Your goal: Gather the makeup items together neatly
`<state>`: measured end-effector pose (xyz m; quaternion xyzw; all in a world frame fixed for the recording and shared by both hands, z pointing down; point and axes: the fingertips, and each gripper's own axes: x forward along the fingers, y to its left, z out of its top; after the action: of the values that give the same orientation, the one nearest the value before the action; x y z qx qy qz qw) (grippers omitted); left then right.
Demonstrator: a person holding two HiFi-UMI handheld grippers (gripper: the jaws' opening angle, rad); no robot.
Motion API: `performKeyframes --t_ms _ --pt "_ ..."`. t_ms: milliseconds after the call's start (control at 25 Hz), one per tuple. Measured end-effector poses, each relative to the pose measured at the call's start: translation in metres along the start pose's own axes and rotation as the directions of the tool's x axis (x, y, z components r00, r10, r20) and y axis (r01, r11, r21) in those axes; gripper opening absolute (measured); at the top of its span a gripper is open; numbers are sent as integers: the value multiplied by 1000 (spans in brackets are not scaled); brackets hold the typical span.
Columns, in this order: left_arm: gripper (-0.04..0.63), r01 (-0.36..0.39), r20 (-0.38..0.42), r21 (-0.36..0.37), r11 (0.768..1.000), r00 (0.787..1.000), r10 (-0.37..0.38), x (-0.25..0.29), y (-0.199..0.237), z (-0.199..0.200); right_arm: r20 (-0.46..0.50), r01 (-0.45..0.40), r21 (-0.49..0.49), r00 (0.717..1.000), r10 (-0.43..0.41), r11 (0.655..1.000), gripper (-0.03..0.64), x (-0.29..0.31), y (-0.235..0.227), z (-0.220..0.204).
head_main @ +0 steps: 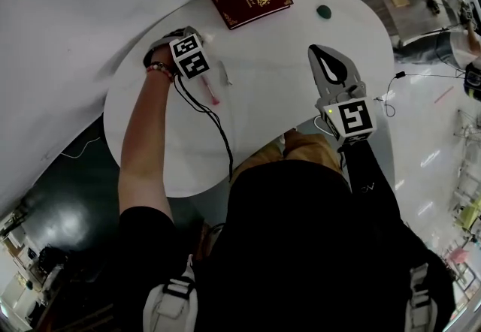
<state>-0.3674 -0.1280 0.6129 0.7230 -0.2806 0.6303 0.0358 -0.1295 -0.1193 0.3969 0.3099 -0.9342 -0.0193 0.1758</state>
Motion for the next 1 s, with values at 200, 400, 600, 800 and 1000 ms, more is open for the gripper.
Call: performKeyframes --t_ms 200,400,600,800,1000 --pt "60 -189 107 -295 937 968 229 -67 3 11 91 -74 -17 993 76 997 5 7 24 18" --pt "60 -277 187 -565 777 874 447 -153 1 41 196 -153 -24 968 155 988 5 24 35 50" --pt "60 -244 195 -785 570 775 601 -215 -13 67 320 -258 -63 910 264 964 5 29 42 87" --pt "60 -162 129 -947 278 600 789 -276 -21 85 416 -305 -73 856 306 950 5 28 31 118" --pt "60 -155 33 -976 153 587 809 -280 -29 75 428 -350 -96 830 356 932 5 26 31 120"
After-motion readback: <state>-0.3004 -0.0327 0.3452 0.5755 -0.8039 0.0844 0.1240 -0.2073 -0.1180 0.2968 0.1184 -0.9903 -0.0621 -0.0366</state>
